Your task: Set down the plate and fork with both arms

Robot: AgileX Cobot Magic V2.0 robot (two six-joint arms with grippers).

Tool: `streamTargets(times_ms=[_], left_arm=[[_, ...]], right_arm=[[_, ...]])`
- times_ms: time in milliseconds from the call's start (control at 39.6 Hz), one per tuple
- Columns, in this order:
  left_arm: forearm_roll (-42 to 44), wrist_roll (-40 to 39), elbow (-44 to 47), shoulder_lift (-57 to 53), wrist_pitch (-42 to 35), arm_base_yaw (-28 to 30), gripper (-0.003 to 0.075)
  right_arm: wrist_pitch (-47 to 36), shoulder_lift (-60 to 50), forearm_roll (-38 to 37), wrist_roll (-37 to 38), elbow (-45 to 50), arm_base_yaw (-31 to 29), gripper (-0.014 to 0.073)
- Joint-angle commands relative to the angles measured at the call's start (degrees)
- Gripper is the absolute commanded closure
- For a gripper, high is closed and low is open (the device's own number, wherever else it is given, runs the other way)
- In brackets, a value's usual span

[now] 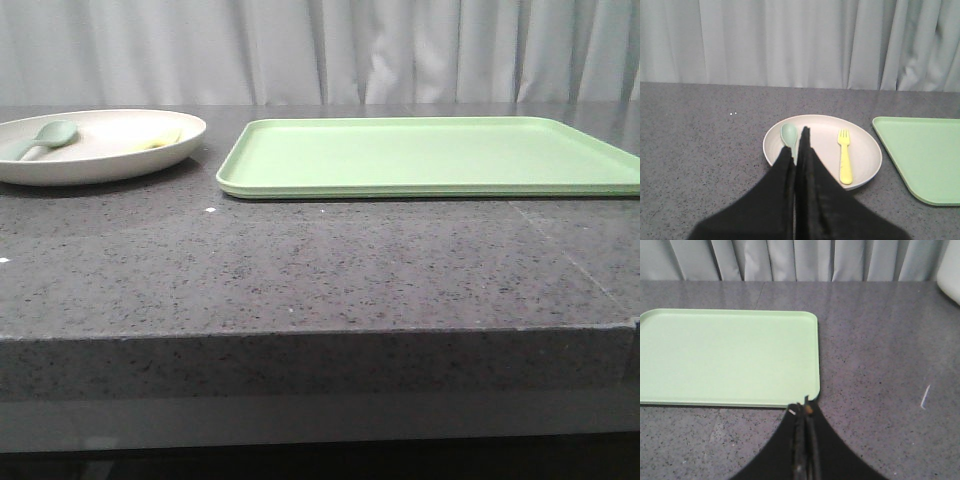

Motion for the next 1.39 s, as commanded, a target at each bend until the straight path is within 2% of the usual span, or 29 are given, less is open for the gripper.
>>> streamTargets(times_ms=[0,328,404,454,480,555,606,631,681,858,1085,1363], left_arm=[[-0.1,-0.6,-2.0,2.2,-4.2,0.1,0.0739],[0.0,-0.6,-2.0,3.5,-4.2,0.1,0.0738],[0.5,-0.6,-2.0,3.6,-4.6,0.1,0.0726],[1.4,-0.6,-2.0,3.6,-5.0,0.1,0.0652],[2.1,-0.6,-2.0,3.6,-5.2,0.1,0.0596],[3.4,-0.6,-2.0,3.6,-5.6,0.1,0.0375],[3.7,-0.6,-2.0,3.6,-5.6,0.1,0.0196],[3.7,-0.6,-2.0,3.6,-5.8,0.1,0.0122],[3.6,-0.6,-2.0,3.6,-5.9,0.1,0.0073],[3.6,-0.6,-2.0,3.6,-5.8,0.1,0.0072],[0.9,-0.6,-2.0,4.0,-7.0,0.1,0.0115],[7.0,-0.6,-8.8,16.3,3.0,0.1,0.0121]], right_arm=[[-4.4,1.9,-0.1,-0.3,-2.1,-0.3,0.0661],[-4.1,2.3,-0.1,-0.3,-2.1,-0.3,0.0661],[-3.9,2.3,-0.1,-0.3,-2.1,-0.3,0.0621],[-3.9,2.3,-0.1,-0.3,-2.1,-0.3,0.0524],[-3.9,2.3,-0.1,-0.3,-2.1,-0.3,0.0438],[-3.9,2.3,-0.6,-0.3,-2.1,-0.3,0.0218],[-3.9,2.3,-0.6,-0.3,-2.1,-0.3,0.0091],[-3.9,2.3,-0.6,-0.3,-2.1,-0.3,0.0039],[-3.9,2.3,-0.6,-0.3,-2.1,-0.3,0.0006],[-3.9,2.3,-0.5,-0.3,-2.1,-0.3,0.0011],[-3.9,2.3,-0.5,-0.3,-2.1,-0.3,0.0011],[-3.9,2.3,-0.5,-0.3,-2.1,-0.3,0.0011]])
